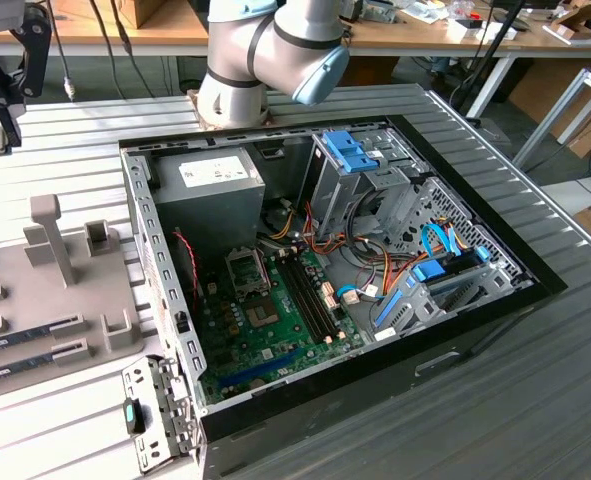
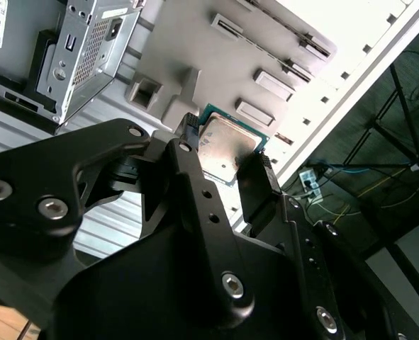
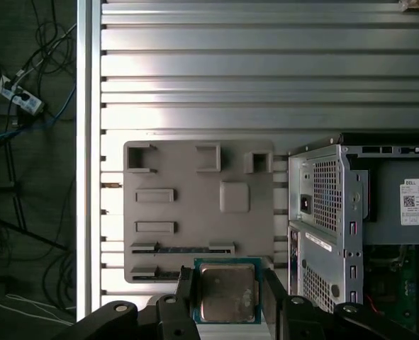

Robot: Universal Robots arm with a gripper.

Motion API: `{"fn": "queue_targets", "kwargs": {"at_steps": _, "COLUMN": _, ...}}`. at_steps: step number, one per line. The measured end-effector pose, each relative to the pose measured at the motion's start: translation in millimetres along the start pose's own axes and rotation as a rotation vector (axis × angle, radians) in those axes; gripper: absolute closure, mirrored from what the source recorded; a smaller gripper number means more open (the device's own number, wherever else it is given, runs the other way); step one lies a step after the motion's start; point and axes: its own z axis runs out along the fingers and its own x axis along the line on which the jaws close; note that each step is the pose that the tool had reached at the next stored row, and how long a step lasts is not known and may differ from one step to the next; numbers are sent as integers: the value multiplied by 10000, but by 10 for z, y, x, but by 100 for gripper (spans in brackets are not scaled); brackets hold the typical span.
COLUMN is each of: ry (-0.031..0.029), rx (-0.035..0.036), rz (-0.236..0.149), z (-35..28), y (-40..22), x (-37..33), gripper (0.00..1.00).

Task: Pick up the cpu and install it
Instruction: 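Pick up the cpu and move it towards the insertion slot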

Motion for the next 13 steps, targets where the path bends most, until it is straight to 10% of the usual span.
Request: {"fn": "queue_targets", "kwargs": {"at_steps": 13, "ry": 1, "rx": 0, "rz": -1, "z": 12, "y": -2, "x": -66, "gripper": 53}}
